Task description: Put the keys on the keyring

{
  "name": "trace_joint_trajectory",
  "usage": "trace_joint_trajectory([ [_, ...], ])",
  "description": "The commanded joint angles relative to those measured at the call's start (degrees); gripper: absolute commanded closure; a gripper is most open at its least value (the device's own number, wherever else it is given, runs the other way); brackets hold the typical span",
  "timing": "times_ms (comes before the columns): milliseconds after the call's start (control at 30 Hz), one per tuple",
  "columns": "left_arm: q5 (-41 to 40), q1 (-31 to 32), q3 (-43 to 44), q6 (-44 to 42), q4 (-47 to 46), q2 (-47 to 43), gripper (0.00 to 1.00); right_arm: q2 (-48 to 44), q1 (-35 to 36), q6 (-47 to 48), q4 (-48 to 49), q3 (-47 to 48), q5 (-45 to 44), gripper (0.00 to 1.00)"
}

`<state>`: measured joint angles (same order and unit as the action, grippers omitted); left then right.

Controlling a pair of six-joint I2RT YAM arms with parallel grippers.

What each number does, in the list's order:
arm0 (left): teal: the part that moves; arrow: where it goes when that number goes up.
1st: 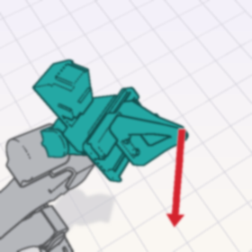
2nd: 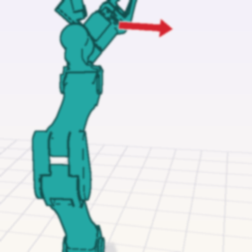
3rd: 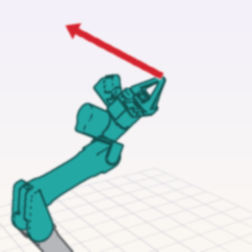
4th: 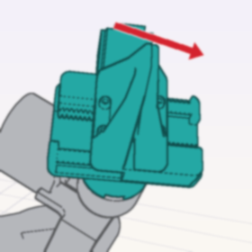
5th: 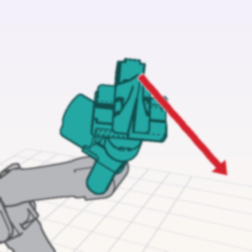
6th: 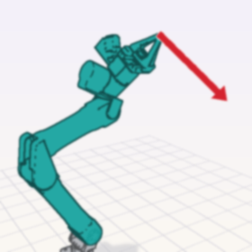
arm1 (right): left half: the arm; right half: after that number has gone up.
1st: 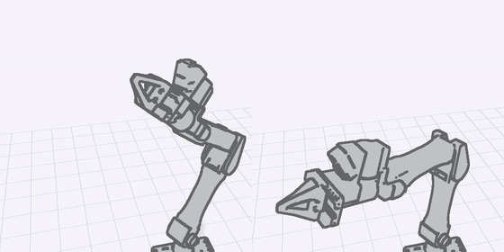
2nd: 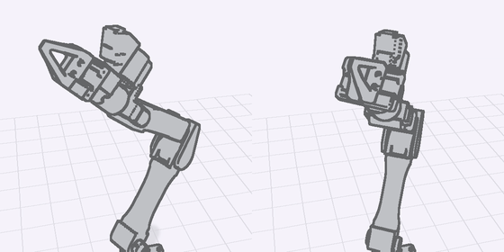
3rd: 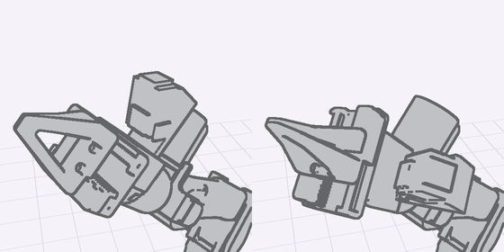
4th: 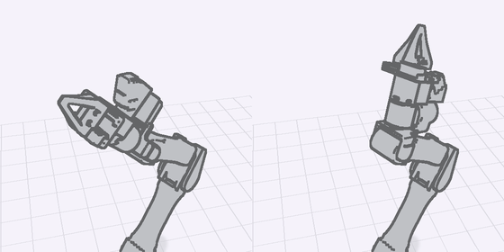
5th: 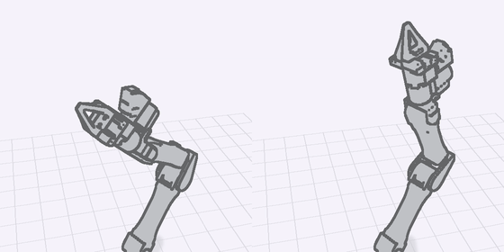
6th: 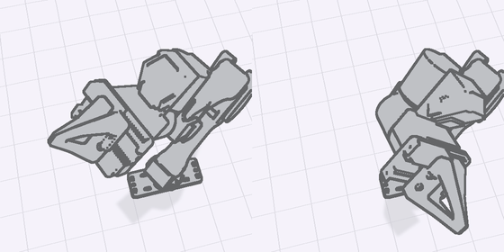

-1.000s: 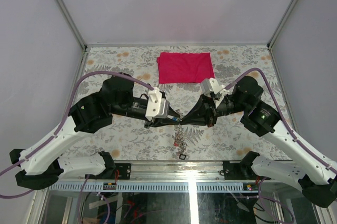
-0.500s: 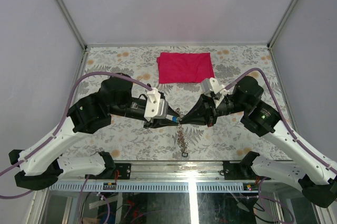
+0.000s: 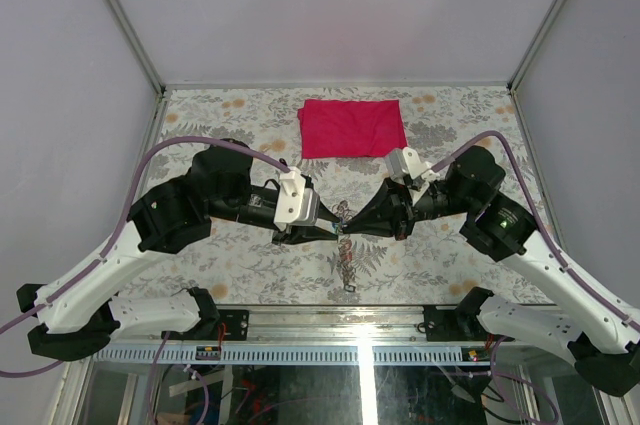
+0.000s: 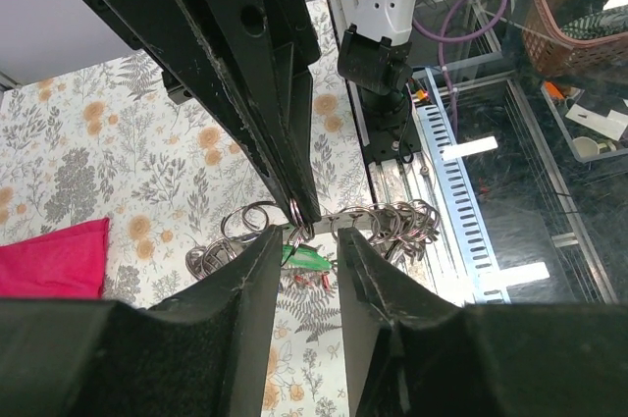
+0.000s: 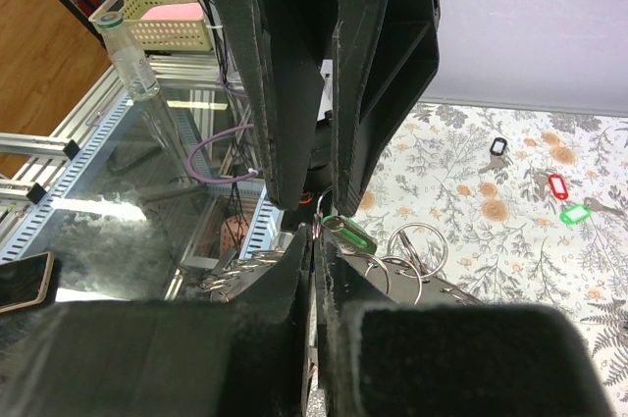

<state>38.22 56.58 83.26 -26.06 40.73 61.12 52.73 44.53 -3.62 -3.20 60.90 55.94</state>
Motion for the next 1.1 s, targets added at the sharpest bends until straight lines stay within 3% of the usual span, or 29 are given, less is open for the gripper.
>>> trace_joint_trajectory([
  [0,1.1,0.3,1.6,-1.0,-0.1,0.0,0.69,-1.9,0.4,0.7,3.1,3.5,-0.9,1.00],
  [733,-1.8,0.2,2.0,-1.8,0.4,0.2,1.00,-2.0,0.3,0.6,2.8,4.5,-0.4,1.00],
  [1067,-2.9,0.2,1.6,-1.6,0.3,-0.4,1.00,-3.6,0.3,-2.8,7.2,3.1,-0.1,1.00],
])
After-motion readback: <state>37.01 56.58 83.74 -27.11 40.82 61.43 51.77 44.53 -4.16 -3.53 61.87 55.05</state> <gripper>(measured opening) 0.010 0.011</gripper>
